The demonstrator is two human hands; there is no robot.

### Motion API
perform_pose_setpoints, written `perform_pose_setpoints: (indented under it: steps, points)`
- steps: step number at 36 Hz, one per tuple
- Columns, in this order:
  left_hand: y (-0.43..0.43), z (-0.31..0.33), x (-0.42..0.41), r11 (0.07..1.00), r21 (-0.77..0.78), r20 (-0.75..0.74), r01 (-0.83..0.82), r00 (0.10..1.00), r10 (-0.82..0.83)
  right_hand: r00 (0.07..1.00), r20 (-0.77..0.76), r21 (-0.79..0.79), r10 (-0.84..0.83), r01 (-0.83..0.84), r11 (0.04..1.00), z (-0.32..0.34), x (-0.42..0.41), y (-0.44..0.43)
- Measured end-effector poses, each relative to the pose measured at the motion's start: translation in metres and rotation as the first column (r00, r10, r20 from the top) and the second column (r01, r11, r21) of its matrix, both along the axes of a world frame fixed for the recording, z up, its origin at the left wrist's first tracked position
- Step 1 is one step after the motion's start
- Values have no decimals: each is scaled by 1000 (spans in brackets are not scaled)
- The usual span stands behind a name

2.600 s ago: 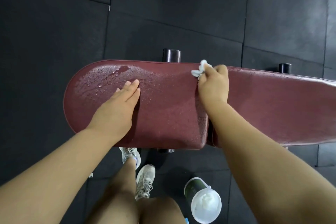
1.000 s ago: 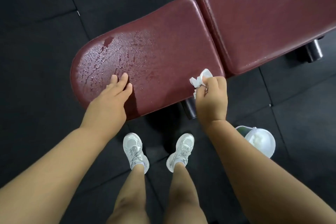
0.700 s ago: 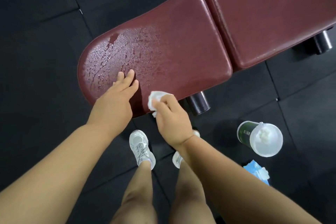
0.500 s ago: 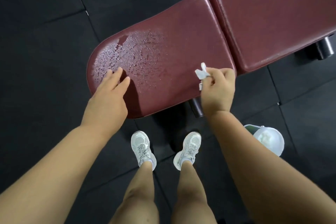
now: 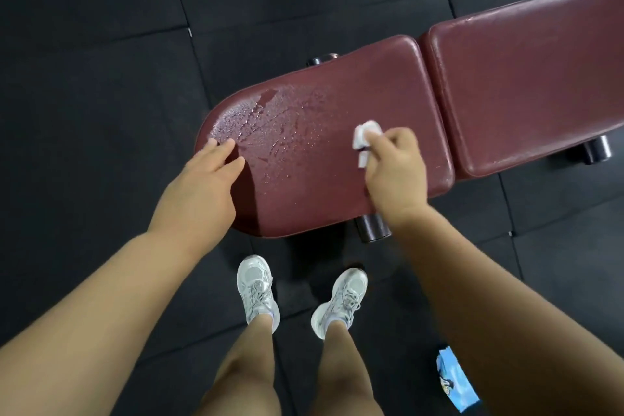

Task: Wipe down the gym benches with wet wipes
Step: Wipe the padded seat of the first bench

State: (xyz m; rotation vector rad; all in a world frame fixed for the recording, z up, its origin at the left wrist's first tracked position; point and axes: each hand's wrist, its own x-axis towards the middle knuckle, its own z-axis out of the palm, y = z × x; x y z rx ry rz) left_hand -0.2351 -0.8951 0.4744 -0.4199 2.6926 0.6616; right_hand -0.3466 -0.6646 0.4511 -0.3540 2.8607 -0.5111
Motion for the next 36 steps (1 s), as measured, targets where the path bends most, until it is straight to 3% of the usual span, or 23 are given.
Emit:
perform_pose_setpoints:
  steps: [2,4,6,7,10,12,14,16,19,21,23,25,27,28,29,31,34,36]
  points:
    - [-3,-3,4,999,6,-11,-43,999,43,978,-52,29,-202,203,979,5,-15,-1]
    - [-3,-6,7,998,23,-12,-51,999,52,973,-57,54,-223,226,973,6,-11,-17]
    - [-1,-8,8,998,40,-12,-45,999,45,998,-24,15,-58,59,998,3,13,-42]
    - [-1,-8,8,997,49,-10,-52,999,52,995,2,-22,100,-100,995,0,29,-52]
    - [-4,-9,6,995,73,-17,-67,998,68,842,139,-86,521,-514,853,-6,54,-67]
    - [-7,-10,6,996,77,-17,-53,998,55,801,77,-32,593,-593,805,-8,37,-59]
    - [-9,-11,5,996,80,-14,-48,999,49,879,37,37,475,-476,879,-5,7,-47]
    - [-8,-12,6,994,90,-21,-60,998,63,979,-68,12,191,-190,982,2,-26,-40]
    - [-4,-14,6,993,96,-46,-75,996,80,963,-46,-130,-266,258,957,11,-58,-48]
    - [-3,-16,6,989,108,-60,-106,992,112,954,-34,-97,-297,293,951,5,-57,-65]
    - [-3,-15,6,985,117,-69,-128,988,137,994,-74,-59,-84,80,995,2,-37,-84]
    - [-1,-13,5,983,127,-69,-136,987,145,959,-15,-84,282,-282,956,-2,-11,-97]
    - [0,-10,4,978,145,-36,-152,987,159,756,48,-91,653,-648,756,-4,5,-100]
    - [0,-8,3,974,154,-20,-165,985,170,663,59,-102,746,-740,665,-6,5,-98]
    - [0,-7,3,972,157,-13,-173,984,178,639,20,-97,769,-765,637,-7,-4,-94]
    - [-1,-5,3,971,149,-23,-189,981,195,733,-43,-34,679,-680,732,-8,-34,-84]
    - [-1,0,5,942,121,-8,-312,949,315,956,-108,8,273,-274,962,1,-89,-72]
    - [-1,4,8,912,100,39,-397,918,395,996,-67,-2,59,-59,998,3,-103,-74]
